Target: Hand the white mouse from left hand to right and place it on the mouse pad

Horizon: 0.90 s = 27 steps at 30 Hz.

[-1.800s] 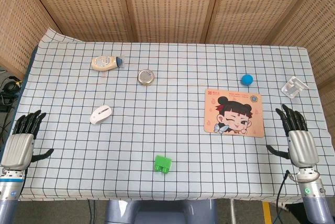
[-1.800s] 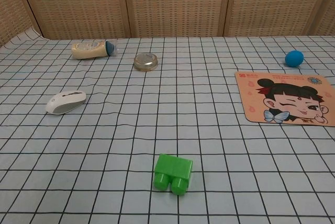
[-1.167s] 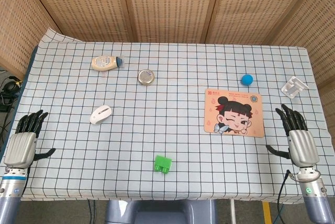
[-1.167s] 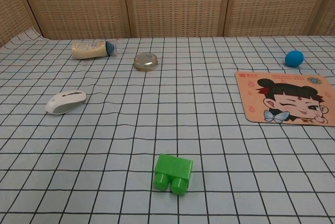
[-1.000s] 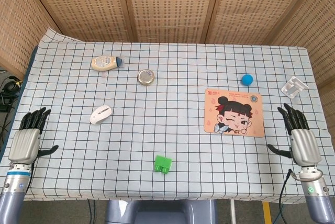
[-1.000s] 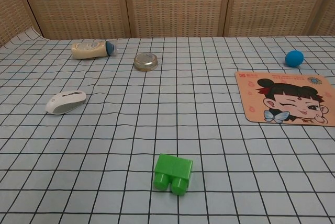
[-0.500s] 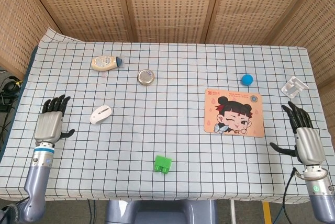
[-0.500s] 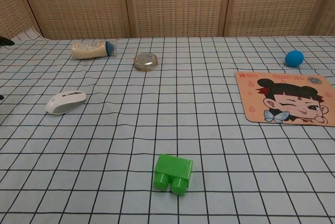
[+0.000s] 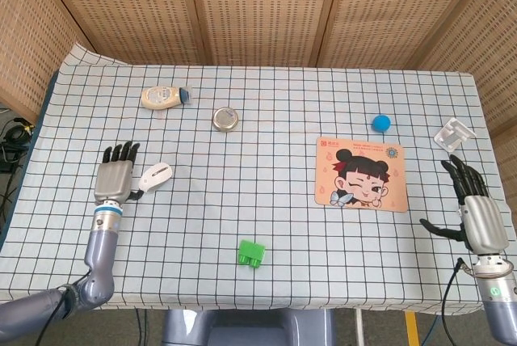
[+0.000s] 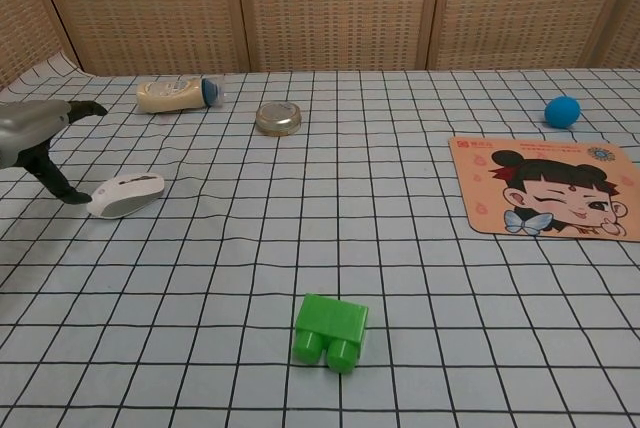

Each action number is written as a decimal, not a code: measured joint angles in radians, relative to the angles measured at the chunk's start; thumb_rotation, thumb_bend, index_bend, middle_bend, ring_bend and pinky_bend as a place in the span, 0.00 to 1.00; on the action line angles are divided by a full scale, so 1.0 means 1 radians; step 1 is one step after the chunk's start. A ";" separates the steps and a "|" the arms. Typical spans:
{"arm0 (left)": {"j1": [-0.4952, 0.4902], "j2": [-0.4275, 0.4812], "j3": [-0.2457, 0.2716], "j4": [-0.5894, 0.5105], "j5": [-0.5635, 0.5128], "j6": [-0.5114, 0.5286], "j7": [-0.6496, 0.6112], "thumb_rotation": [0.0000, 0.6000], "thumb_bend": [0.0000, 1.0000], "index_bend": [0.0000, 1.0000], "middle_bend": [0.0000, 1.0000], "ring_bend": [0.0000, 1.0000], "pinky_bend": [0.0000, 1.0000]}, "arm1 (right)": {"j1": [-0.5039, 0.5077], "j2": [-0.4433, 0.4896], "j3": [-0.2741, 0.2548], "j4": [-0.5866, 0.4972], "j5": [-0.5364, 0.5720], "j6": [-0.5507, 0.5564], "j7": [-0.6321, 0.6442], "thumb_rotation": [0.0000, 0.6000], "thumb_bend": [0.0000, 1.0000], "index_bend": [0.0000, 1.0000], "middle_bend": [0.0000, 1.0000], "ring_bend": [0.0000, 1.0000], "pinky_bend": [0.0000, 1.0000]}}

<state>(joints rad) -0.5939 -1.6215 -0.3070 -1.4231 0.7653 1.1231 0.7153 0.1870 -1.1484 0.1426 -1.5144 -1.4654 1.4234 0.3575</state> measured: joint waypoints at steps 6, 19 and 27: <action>-0.048 -0.060 -0.009 0.057 -0.054 0.001 0.044 1.00 0.17 0.02 0.00 0.00 0.00 | -0.003 0.006 0.004 0.003 0.002 0.005 0.024 1.00 0.11 0.00 0.00 0.00 0.00; -0.113 -0.139 -0.004 0.192 -0.096 -0.031 0.066 1.00 0.18 0.02 0.00 0.00 0.00 | -0.010 0.016 0.005 0.003 -0.012 0.026 0.055 1.00 0.11 0.00 0.00 0.00 0.00; -0.133 -0.164 0.003 0.275 -0.104 -0.059 0.054 1.00 0.18 0.03 0.00 0.00 0.00 | -0.015 0.017 0.005 -0.001 -0.021 0.041 0.051 1.00 0.11 0.00 0.00 0.00 0.00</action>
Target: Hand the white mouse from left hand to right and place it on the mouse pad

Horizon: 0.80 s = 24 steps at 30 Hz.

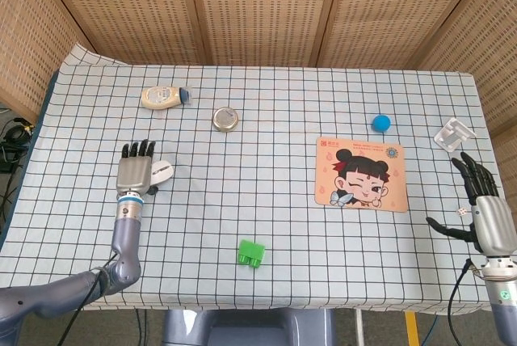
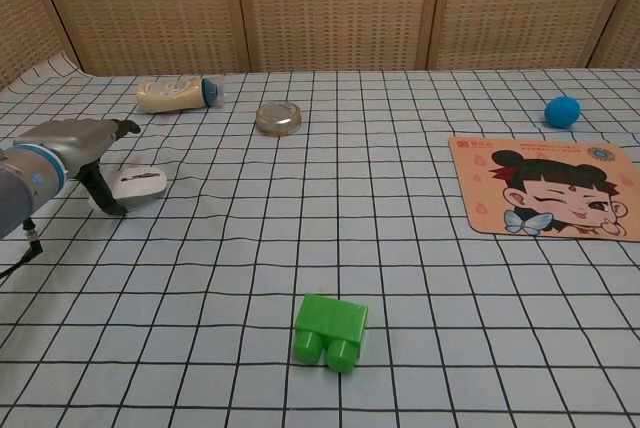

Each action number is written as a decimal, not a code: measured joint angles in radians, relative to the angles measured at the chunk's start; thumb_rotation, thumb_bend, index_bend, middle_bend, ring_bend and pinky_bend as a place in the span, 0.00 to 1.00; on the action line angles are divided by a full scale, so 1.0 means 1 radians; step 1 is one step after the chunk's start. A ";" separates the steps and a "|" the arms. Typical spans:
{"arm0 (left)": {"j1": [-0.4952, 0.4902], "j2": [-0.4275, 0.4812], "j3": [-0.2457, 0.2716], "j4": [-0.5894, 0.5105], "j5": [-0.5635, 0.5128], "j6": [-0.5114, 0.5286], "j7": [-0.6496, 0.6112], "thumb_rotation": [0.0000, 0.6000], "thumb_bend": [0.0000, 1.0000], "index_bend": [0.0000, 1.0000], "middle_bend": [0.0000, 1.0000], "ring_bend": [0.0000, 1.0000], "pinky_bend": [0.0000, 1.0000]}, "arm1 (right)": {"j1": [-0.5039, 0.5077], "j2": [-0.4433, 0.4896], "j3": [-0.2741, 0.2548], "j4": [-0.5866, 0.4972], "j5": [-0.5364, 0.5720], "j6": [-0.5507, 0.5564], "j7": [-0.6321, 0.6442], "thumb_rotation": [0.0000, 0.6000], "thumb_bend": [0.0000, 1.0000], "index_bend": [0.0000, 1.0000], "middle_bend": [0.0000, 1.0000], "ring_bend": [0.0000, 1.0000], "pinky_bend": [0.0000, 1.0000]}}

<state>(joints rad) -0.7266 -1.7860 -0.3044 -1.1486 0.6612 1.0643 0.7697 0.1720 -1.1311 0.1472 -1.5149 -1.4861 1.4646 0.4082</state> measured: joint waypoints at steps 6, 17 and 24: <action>-0.001 0.010 -0.004 0.031 -0.009 -0.018 -0.015 1.00 0.19 0.10 0.00 0.00 0.05 | 0.003 -0.005 -0.003 -0.001 -0.003 -0.003 -0.013 1.00 0.11 0.00 0.00 0.00 0.00; -0.016 0.002 0.007 0.050 0.007 -0.022 -0.016 1.00 0.19 0.25 0.11 0.10 0.22 | 0.001 -0.001 -0.003 -0.003 -0.005 0.002 -0.006 1.00 0.11 0.00 0.00 0.00 0.00; -0.031 -0.015 0.011 0.073 -0.010 -0.035 0.012 1.00 0.19 0.28 0.13 0.12 0.24 | -0.002 0.003 -0.003 -0.003 -0.011 0.010 0.005 1.00 0.11 0.00 0.00 0.00 0.00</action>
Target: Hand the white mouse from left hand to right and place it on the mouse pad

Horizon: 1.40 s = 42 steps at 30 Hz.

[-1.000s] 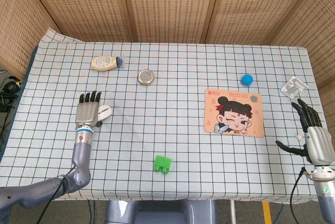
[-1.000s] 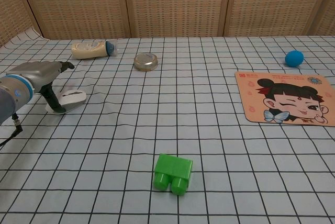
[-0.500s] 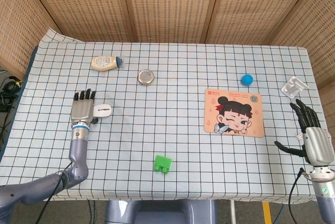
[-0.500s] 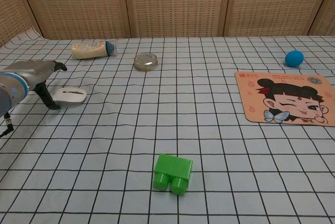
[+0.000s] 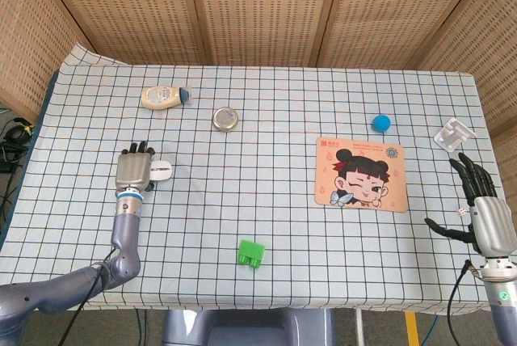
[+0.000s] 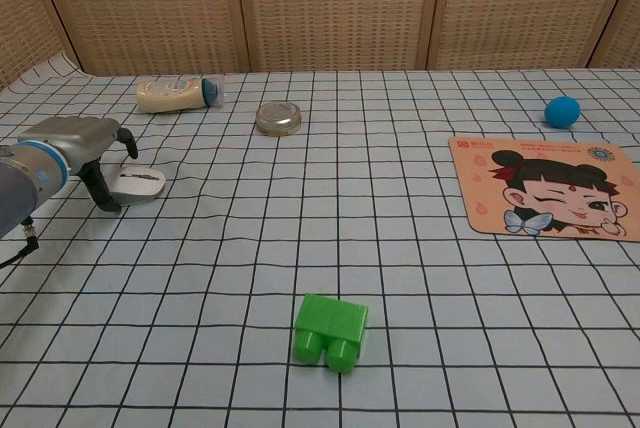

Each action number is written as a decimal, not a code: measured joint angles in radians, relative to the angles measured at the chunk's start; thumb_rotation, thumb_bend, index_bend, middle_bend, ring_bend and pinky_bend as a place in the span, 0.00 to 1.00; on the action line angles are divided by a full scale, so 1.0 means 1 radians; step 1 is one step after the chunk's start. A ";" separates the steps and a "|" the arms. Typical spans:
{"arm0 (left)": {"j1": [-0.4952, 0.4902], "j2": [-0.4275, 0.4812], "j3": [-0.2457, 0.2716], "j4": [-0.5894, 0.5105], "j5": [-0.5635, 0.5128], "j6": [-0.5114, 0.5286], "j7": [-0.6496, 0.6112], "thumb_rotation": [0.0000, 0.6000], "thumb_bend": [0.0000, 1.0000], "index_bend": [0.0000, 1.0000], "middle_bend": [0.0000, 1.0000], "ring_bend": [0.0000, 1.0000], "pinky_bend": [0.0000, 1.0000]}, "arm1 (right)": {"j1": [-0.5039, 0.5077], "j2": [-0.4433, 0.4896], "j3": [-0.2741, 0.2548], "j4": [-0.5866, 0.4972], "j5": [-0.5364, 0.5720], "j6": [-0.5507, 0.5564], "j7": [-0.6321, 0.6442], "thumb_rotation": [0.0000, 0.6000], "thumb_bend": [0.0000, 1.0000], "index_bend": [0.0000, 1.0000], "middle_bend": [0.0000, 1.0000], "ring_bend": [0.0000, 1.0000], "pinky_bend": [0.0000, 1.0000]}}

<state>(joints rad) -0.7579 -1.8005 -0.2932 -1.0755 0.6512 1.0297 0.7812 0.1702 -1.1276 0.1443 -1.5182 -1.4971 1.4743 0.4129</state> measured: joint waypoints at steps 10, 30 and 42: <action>-0.009 -0.010 0.005 0.003 -0.009 -0.010 0.008 1.00 0.51 0.62 0.38 0.33 0.40 | -0.002 -0.004 0.002 0.004 -0.009 0.016 0.005 1.00 0.11 0.00 0.00 0.00 0.00; -0.067 0.077 -0.064 -0.304 0.040 0.070 0.020 1.00 0.52 0.63 0.40 0.35 0.41 | 0.000 0.002 0.005 0.013 0.001 0.006 0.037 1.00 0.11 0.00 0.00 0.00 0.00; -0.265 -0.061 -0.123 -0.308 -0.108 0.075 0.182 1.00 0.52 0.63 0.40 0.35 0.41 | 0.004 0.009 -0.003 0.020 -0.019 0.003 0.084 1.00 0.11 0.00 0.00 0.00 0.00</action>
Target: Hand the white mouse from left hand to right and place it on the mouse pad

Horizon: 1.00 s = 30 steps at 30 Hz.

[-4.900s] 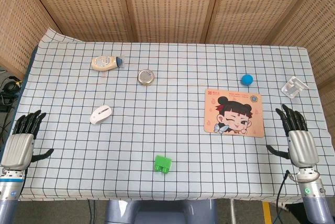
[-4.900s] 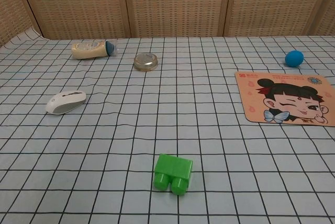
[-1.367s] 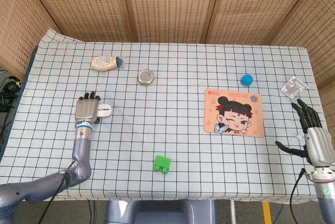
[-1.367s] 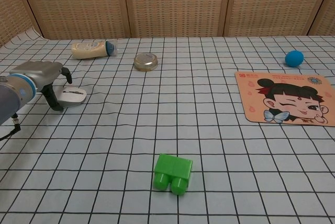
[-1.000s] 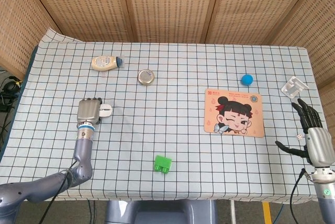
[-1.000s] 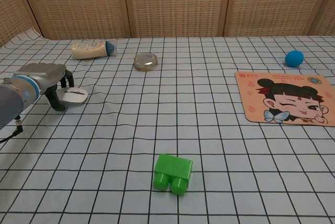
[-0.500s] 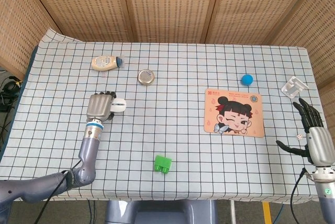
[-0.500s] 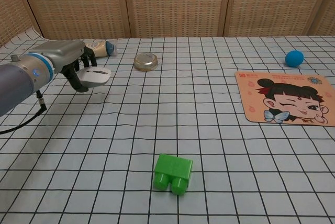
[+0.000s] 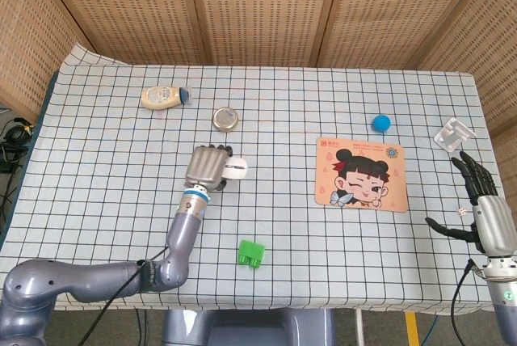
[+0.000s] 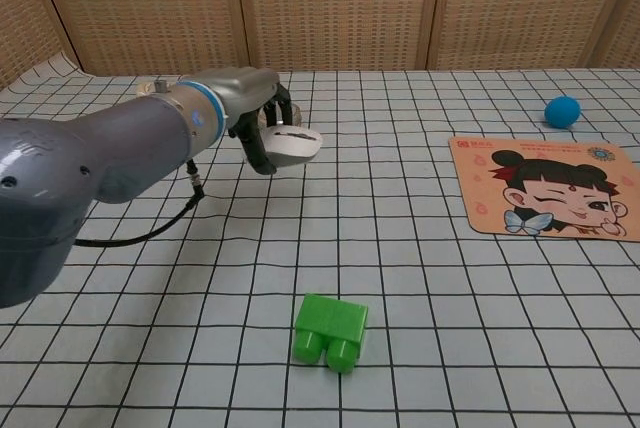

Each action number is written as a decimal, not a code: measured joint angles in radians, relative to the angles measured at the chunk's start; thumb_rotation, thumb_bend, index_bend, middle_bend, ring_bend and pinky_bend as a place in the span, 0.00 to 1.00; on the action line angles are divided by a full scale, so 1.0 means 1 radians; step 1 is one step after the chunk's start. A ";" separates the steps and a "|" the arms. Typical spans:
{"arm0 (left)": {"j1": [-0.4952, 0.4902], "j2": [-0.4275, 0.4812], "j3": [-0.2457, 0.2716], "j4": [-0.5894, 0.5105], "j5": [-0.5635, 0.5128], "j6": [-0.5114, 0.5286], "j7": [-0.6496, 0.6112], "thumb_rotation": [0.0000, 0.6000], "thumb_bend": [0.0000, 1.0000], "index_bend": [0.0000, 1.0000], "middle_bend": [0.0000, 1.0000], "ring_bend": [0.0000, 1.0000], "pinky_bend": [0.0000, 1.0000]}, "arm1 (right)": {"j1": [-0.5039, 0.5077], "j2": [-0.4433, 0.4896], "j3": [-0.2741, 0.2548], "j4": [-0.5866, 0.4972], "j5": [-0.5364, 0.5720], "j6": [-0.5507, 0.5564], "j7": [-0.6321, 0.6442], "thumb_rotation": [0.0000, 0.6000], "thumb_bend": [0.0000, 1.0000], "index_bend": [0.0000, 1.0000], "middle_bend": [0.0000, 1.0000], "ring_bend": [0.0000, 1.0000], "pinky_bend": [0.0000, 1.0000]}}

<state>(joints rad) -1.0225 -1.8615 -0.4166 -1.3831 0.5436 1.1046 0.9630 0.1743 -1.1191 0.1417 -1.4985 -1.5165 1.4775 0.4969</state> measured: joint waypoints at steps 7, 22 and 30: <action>-0.119 -0.126 -0.039 0.115 -0.054 -0.019 0.039 1.00 0.52 0.63 0.40 0.35 0.41 | -0.001 0.002 0.004 0.005 0.008 0.002 0.013 1.00 0.11 0.00 0.00 0.00 0.00; -0.287 -0.307 -0.095 0.292 -0.103 -0.107 0.026 1.00 0.51 0.52 0.30 0.29 0.39 | -0.003 0.008 0.016 0.019 0.031 -0.002 0.044 1.00 0.11 0.00 0.00 0.00 0.00; -0.308 -0.322 -0.100 0.287 -0.139 -0.131 0.031 1.00 0.21 0.14 0.00 0.00 0.03 | -0.004 0.009 0.016 0.018 0.031 0.000 0.041 1.00 0.11 0.00 0.00 0.00 0.00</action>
<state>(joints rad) -1.3302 -2.1836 -0.5167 -1.0965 0.4048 0.9736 0.9940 0.1701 -1.1106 0.1574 -1.4804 -1.4857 1.4778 0.5375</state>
